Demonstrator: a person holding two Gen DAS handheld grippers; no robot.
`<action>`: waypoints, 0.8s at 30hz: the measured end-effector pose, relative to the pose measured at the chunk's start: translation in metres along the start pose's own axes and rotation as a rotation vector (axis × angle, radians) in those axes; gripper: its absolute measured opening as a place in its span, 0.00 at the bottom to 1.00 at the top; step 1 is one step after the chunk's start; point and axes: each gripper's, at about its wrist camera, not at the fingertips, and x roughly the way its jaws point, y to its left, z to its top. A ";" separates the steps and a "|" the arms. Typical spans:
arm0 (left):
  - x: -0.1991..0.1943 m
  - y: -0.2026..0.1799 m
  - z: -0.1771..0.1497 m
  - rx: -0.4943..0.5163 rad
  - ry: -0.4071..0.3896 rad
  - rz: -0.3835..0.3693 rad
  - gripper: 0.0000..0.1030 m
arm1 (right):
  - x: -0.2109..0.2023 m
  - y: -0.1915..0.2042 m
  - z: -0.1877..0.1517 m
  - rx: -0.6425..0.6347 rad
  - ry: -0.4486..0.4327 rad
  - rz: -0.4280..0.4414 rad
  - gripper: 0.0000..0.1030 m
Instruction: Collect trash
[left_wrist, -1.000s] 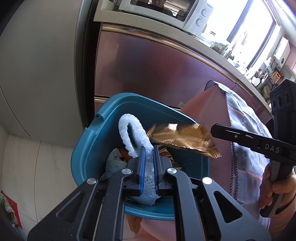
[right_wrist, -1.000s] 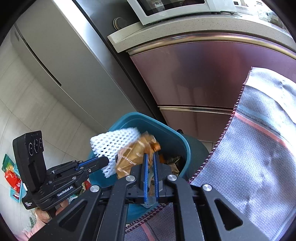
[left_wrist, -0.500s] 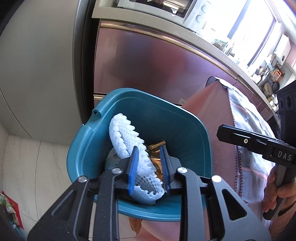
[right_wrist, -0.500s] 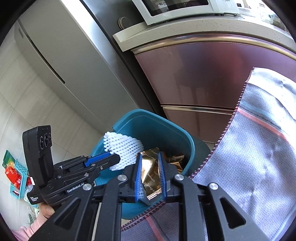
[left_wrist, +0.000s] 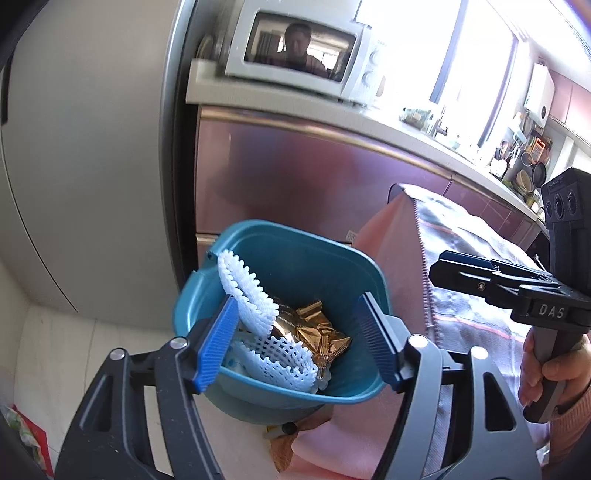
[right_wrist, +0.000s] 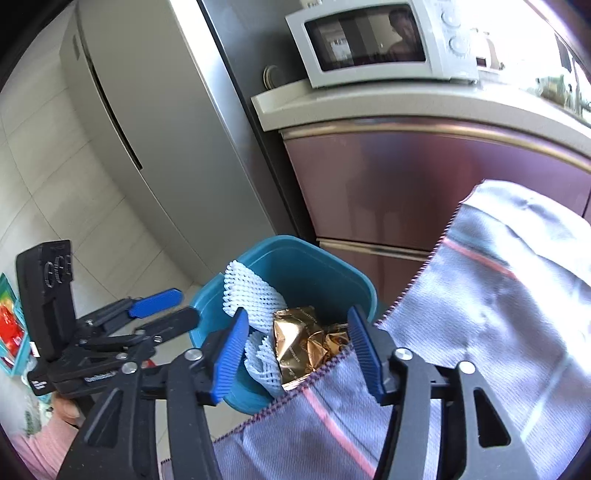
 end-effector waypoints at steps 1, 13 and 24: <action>-0.007 -0.003 -0.001 0.009 -0.017 0.001 0.72 | -0.006 0.001 -0.003 -0.007 -0.014 -0.011 0.63; -0.081 -0.056 -0.019 0.101 -0.248 0.036 0.95 | -0.081 0.009 -0.051 -0.042 -0.234 -0.218 0.93; -0.120 -0.099 -0.035 0.110 -0.386 0.059 0.95 | -0.147 0.020 -0.102 -0.040 -0.462 -0.438 0.94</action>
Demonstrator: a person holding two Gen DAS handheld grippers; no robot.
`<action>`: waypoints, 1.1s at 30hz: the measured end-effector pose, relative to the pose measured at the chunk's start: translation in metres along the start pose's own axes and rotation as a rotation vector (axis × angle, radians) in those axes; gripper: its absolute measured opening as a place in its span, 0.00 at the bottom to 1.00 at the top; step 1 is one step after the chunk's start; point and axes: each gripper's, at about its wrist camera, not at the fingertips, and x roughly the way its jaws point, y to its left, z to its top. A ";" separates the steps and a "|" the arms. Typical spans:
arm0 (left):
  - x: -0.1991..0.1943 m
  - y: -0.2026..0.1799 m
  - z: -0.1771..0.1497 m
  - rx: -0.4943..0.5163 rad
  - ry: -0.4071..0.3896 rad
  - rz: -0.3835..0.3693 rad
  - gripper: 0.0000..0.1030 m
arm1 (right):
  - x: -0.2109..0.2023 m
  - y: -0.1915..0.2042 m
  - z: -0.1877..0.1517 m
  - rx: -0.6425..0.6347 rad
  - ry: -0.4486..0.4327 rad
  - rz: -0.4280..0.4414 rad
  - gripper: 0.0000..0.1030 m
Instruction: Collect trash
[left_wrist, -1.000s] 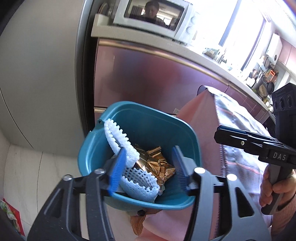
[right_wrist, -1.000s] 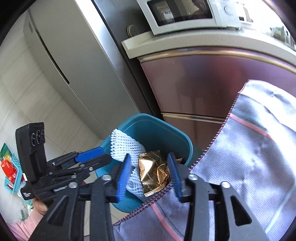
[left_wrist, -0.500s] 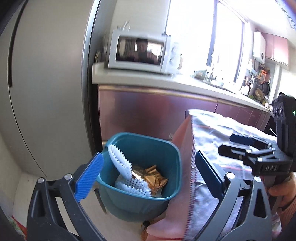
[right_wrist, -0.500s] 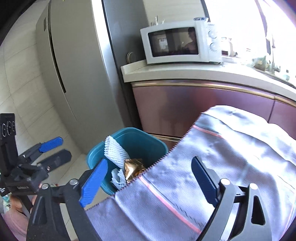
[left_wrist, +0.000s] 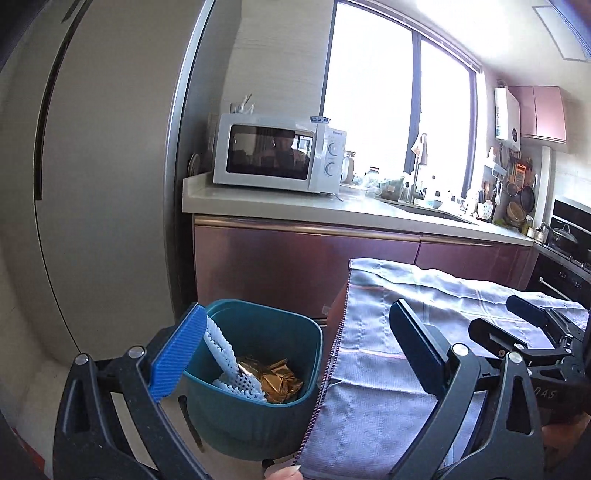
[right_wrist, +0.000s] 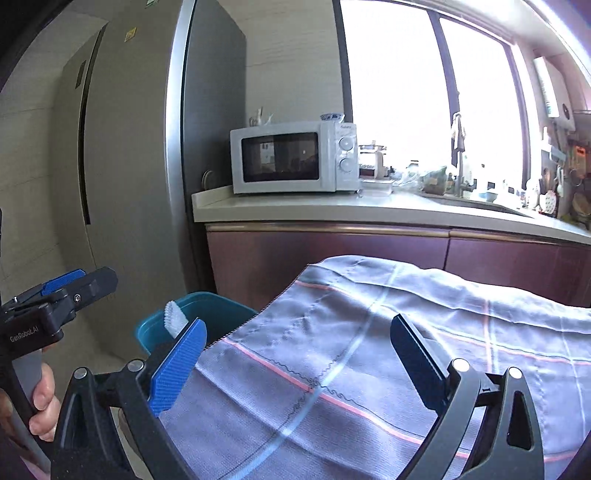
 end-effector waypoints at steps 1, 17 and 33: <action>-0.002 -0.003 -0.001 0.003 -0.006 -0.003 0.95 | -0.006 -0.001 -0.002 -0.003 -0.023 -0.014 0.94; -0.023 -0.051 -0.015 0.067 -0.090 -0.022 0.95 | -0.056 -0.023 -0.009 0.003 -0.133 -0.170 0.94; -0.022 -0.067 -0.014 0.094 -0.101 -0.048 0.95 | -0.071 -0.037 -0.013 0.035 -0.140 -0.231 0.94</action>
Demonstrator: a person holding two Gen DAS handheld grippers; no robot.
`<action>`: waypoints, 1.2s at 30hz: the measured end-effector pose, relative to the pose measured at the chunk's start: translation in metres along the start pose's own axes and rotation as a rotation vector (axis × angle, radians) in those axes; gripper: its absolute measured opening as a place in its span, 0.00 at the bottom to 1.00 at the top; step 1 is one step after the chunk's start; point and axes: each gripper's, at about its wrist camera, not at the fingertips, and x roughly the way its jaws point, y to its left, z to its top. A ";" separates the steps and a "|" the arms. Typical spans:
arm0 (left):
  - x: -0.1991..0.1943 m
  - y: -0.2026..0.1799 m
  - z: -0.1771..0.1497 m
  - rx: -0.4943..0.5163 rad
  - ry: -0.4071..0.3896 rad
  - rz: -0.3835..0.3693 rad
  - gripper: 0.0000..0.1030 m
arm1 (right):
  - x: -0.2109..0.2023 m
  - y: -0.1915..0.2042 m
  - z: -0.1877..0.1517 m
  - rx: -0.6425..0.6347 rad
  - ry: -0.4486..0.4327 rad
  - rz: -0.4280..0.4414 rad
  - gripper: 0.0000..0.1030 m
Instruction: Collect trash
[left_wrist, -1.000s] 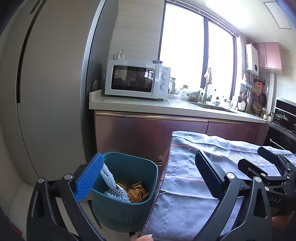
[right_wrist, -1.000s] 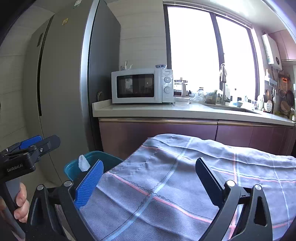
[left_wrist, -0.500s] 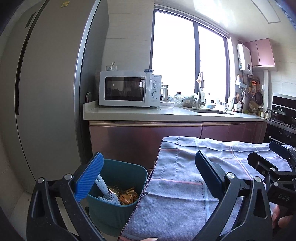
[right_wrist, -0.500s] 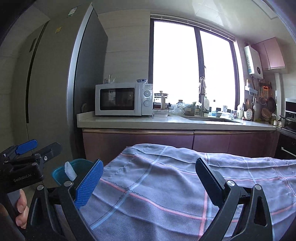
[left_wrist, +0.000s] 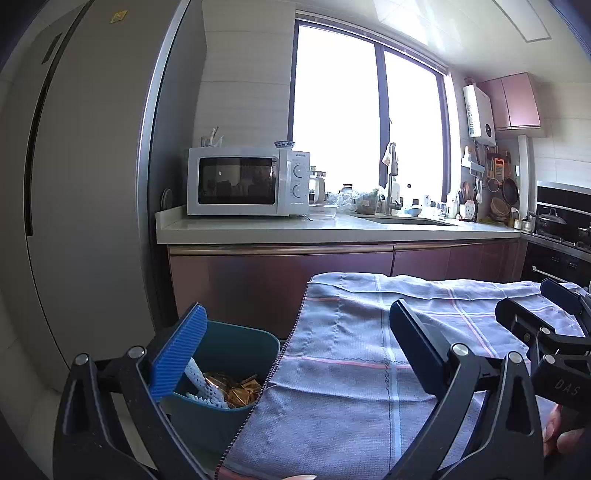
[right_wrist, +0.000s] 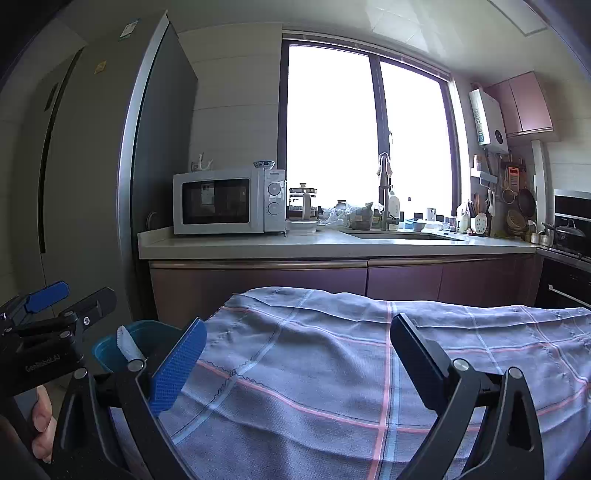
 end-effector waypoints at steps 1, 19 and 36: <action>0.000 0.000 0.000 0.001 0.000 -0.002 0.95 | 0.000 0.000 0.000 0.000 0.000 -0.002 0.94; 0.003 -0.001 0.000 0.002 -0.004 0.004 0.95 | -0.004 -0.003 0.000 0.006 -0.001 -0.013 0.94; 0.007 -0.006 0.001 0.009 -0.001 -0.012 0.95 | -0.003 -0.009 0.000 0.018 0.003 -0.016 0.94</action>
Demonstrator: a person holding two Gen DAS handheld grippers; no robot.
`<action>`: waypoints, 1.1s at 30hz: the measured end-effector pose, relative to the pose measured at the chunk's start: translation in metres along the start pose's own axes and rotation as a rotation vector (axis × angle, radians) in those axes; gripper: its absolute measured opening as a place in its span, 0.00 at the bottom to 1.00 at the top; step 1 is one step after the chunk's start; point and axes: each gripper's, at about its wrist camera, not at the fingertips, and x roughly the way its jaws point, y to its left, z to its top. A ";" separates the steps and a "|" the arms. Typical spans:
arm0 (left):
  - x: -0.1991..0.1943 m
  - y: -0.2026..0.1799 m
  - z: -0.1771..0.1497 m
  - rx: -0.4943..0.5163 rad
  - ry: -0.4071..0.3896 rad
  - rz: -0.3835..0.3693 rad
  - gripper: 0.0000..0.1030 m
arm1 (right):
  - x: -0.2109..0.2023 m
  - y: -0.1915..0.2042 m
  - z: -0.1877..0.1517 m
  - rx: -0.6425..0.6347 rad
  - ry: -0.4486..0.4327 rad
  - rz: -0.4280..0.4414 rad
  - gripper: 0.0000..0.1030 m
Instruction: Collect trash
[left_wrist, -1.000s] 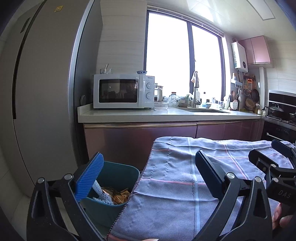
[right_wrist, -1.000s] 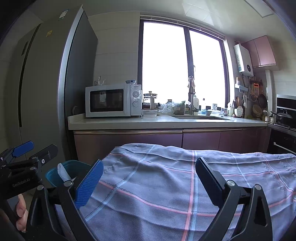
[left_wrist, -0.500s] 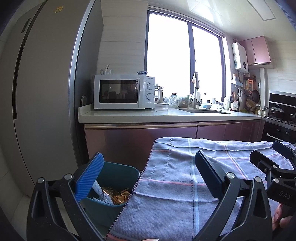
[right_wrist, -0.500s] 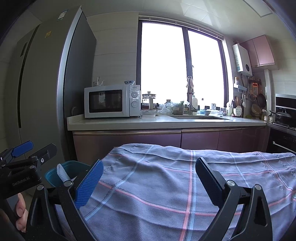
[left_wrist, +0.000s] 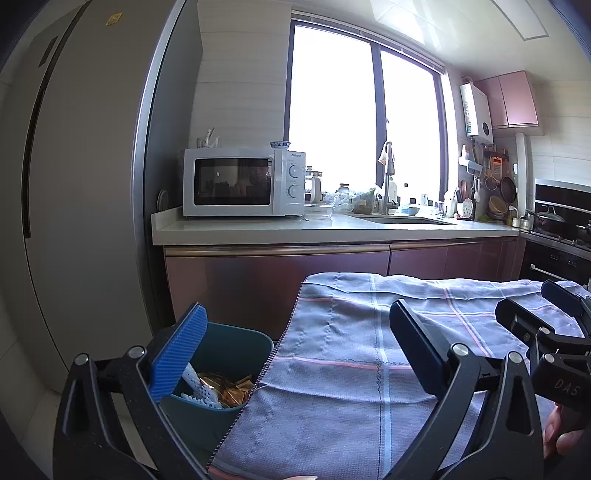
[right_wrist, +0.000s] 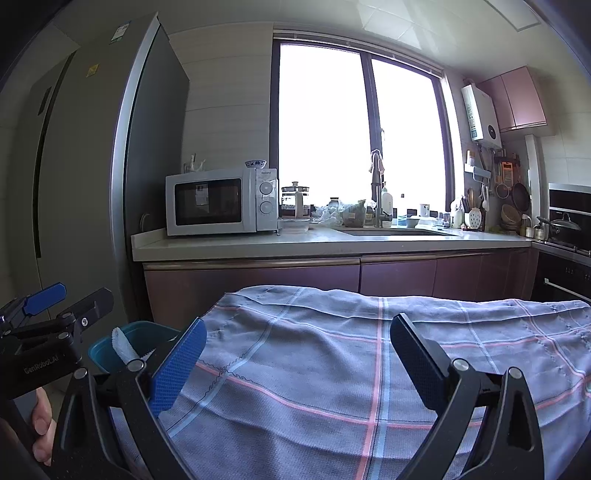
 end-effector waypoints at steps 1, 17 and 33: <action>0.001 0.000 0.000 0.001 0.001 -0.001 0.95 | 0.000 0.000 0.000 0.000 0.000 -0.002 0.94; 0.006 -0.003 0.002 0.007 -0.004 -0.002 0.95 | 0.002 -0.004 0.001 0.012 -0.003 -0.006 0.94; 0.007 -0.005 0.003 0.008 -0.006 -0.003 0.95 | 0.003 -0.004 0.001 0.019 -0.001 -0.014 0.94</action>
